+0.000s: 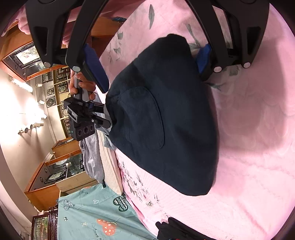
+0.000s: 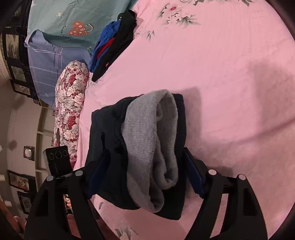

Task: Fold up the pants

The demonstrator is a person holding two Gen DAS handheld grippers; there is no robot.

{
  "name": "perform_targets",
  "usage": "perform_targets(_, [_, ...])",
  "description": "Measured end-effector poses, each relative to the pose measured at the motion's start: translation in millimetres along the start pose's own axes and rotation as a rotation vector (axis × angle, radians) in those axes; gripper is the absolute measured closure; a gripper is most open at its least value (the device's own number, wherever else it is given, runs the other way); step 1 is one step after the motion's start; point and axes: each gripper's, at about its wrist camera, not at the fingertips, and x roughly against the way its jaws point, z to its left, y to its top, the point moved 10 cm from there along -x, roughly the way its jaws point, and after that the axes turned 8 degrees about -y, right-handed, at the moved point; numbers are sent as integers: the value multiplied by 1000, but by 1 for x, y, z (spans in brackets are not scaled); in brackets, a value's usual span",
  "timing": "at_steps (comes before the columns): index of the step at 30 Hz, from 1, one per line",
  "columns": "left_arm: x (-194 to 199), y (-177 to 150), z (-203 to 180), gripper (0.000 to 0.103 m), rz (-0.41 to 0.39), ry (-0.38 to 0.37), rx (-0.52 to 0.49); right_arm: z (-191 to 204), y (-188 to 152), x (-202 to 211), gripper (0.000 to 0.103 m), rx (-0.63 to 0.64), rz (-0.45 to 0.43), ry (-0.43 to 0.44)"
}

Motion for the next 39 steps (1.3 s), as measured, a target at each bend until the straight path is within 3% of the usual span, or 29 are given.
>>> perform_targets(4, [-1,-2,2,23,-2,44,-12,-2,1,-2,33,-7,2,-6])
perform_targets(7, [2,-4,7,39,-9,75,-11,-4,0,-2,46,0,-2,-39])
perform_targets(9, [6,-3,9,55,-20,81,-9,-5,-2,-1,56,6,-5,-42])
perform_targets(12, [15,-2,10,68,-38,75,-1,-6,-3,1,62,6,-18,-38])
perform_targets(17, [18,4,7,79,-65,90,-30,-2,-4,5,66,18,-49,-25])
perform_targets(24, [27,13,-8,82,-91,125,-134,11,-8,17,69,47,-96,-6])
perform_targets(31, [66,29,-21,82,-156,154,-238,54,-14,27,70,143,-143,28])
perform_targets(35, [97,58,-30,82,-213,210,-338,95,8,31,70,227,-202,70])
perform_targets(39, [120,104,-22,82,-262,290,-429,138,53,24,70,318,-291,88])
